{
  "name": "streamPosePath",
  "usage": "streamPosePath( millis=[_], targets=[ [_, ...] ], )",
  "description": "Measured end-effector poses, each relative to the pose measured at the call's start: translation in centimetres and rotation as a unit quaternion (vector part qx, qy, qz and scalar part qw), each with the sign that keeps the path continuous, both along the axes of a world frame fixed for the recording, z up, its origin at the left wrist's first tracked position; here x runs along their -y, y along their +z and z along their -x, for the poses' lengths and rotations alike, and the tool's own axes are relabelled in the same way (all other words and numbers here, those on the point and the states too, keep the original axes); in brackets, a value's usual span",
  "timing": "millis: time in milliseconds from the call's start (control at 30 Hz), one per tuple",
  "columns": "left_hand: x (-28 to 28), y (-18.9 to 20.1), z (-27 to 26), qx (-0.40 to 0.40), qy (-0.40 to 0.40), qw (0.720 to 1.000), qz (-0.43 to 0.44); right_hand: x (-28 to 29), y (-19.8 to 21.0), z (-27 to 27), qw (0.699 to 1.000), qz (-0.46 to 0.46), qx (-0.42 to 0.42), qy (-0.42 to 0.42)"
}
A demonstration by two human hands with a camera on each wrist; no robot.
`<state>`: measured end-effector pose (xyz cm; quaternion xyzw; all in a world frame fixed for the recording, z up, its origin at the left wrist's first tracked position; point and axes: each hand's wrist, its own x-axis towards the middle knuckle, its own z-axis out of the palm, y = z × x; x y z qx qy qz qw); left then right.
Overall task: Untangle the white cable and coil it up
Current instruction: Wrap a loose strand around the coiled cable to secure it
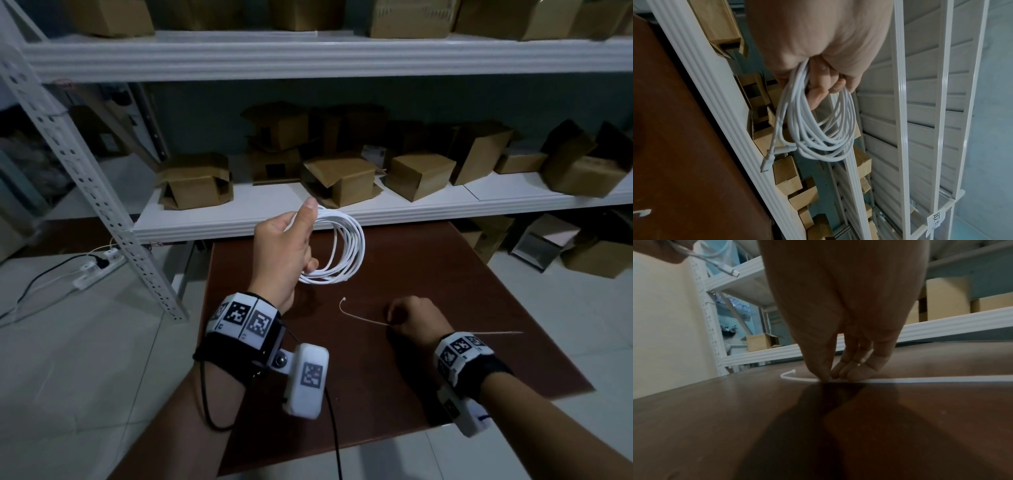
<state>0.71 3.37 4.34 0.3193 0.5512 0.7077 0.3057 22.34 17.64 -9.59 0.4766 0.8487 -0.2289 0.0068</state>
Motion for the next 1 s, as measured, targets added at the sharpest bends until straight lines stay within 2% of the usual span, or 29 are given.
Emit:
streamPosePath(
  millis=[200,433,567,700,833,1000],
  targets=[
    [0.2,0.0,0.0,-0.006,0.005,1.000,-0.001,1.6,-0.2,0.6,0.991,-0.084,0.046,0.090],
    [0.6,0.1,-0.2,-0.005,0.012,1.000,0.003,1.9,-0.4,0.3,0.976,-0.113,0.094,0.162],
    [0.7,0.2,-0.3,-0.005,0.016,1.000,0.003,2.3,-0.8,0.3,0.979,-0.104,0.068,0.165],
    [0.9,0.3,-0.5,-0.005,0.020,1.000,0.006,3.1,-1.1,0.7,0.975,-0.073,0.046,0.204],
    [1.3,0.5,-0.8,-0.013,0.022,1.000,0.009,3.7,-0.9,0.6,0.966,-0.094,0.045,0.237],
    [1.9,0.8,-0.5,-0.020,0.044,0.999,0.005,3.6,2.5,-0.4,0.980,-0.076,-0.037,0.181]
  ],
)
